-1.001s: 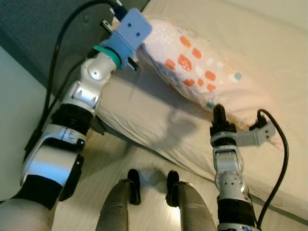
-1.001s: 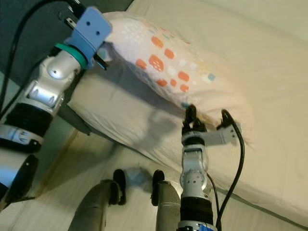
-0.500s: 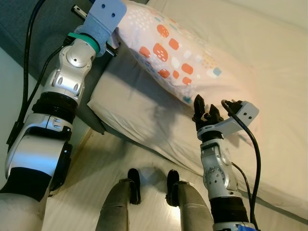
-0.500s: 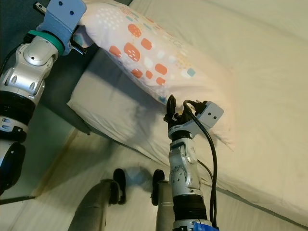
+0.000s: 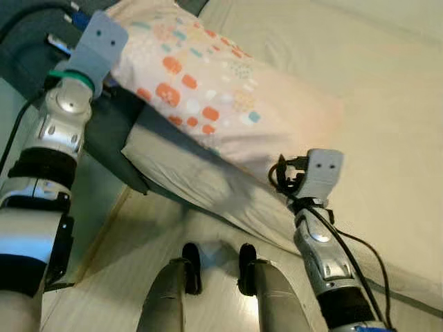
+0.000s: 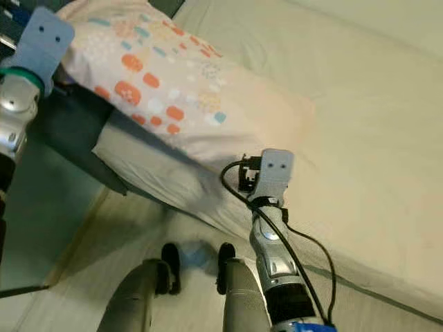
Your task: Clean up the room
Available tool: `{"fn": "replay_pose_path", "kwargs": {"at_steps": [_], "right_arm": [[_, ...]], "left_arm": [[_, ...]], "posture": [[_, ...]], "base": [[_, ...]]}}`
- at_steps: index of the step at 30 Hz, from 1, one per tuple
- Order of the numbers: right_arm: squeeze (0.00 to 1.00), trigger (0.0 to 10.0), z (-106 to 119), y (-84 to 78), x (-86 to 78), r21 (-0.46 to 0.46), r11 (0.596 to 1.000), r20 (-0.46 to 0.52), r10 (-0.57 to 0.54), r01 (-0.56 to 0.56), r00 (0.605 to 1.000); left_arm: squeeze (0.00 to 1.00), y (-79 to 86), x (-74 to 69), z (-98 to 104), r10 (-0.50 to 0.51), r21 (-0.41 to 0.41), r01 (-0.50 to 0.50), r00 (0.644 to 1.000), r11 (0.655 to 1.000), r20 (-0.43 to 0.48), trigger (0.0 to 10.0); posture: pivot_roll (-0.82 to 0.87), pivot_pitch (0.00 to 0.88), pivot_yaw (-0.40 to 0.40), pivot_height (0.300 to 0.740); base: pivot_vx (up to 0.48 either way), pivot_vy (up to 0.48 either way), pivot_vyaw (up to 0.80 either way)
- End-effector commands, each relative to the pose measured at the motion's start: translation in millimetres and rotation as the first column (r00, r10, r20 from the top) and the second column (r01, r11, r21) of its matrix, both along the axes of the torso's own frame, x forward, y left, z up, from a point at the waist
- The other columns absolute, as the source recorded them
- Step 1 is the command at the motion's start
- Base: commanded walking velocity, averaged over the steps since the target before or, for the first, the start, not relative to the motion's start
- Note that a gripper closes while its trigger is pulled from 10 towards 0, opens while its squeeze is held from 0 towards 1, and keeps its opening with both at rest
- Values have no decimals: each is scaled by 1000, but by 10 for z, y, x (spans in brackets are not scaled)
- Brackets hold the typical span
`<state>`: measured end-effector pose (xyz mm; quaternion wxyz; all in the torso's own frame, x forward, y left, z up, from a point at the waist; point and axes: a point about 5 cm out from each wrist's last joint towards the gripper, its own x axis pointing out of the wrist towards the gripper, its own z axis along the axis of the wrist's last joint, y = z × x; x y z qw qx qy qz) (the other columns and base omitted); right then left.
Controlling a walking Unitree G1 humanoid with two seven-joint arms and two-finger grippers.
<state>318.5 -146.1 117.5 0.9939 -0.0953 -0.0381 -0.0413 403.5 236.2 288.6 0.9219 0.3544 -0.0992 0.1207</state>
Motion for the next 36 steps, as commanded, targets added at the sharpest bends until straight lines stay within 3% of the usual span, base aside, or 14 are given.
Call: {"fn": "replay_pose_path", "kwargs": {"at_steps": [1,6,10,12,13,14,16,17,20,26,28,30,35,36], "right_arm": [[0,10000,-108,-26,-24,-52,999,-52,-15,13,999],[0,10000,-105,-49,-4,-66,998,-60,-18,14,998],[0,10000,-180,-48,19,-119,993,-114,8,-22,993],[0,10000,-201,-25,18,-132,990,-131,36,-53,991],[0,10000,-201,-25,18,-132,990,-131,36,-53,991],[0,10000,-184,-15,17,-127,990,-122,45,-61,991],[0,10000,-170,-6,17,-127,990,-113,49,-63,992],[0,10000,-148,2,17,-126,990,-100,54,-67,994],[0,10000,-126,8,19,-133,989,-88,51,-62,995],[0,10000,-124,7,26,-128,990,-85,51,-62,995],[0,10000,-124,7,26,-128,990,-85,51,-62,995],[0,10000,-122,21,26,-120,991,-81,56,-65,995],[0,10000,-120,28,26,-118,991,-79,58,-67,995],[0,10000,-113,30,24,-115,991,-75,59,-67,995]], "left_arm": [[0,119,-39,99,65,-34,-63,996,997,63,10000],[0,125,-41,127,79,-46,-75,994,996,81,10000],[0,-77,8,85,-4,-64,8,998,998,59,10000],[0,-411,66,-289,-203,-114,184,962,976,-182,10000],[0,-411,66,-289,-203,-114,184,962,976,-182,10000],[0,-499,52,-485,-240,-117,216,936,969,-256,10000],[0,-546,32,-642,-251,-119,225,918,967,-307,10000],[1000,-572,-3,-773,-247,-82,232,913,969,-324,10000],[1000,-616,-54,-889,-253,-11,265,910,964,-329,10000],[1000,-594,-105,-837,-217,170,268,938,948,-269,10000],[1000,-594,-105,-837,-217,170,268,938,948,-269,10000],[1000,-498,-131,-784,-147,329,214,965,920,-216,10000],[1000,-450,-146,-794,-120,379,196,969,904,-215,10000],[0,-379,-179,-805,-99,430,189,970,883,-222,10000]], "posture": [[-19,295,57,740],[-19,295,57,740],[-18,296,58,740],[-22,297,61,740],[-22,297,61,740],[-26,297,61,740],[-23,296,62,740],[-28,297,62,740],[-29,297,62,740],[-22,297,66,740],[-22,297,66,740],[-17,297,69,740],[-17,297,71,740],[-17,297,71,740]], "base": [[0,0,0],[0,0,0],[0,0,0],[0,0,0],[0,0,0],[0,0,0],[0,0,0],[0,0,0],[0,0,0],[0,0,0],[0,0,0],[0,0,0],[0,0,0],[0,0,0]]}}
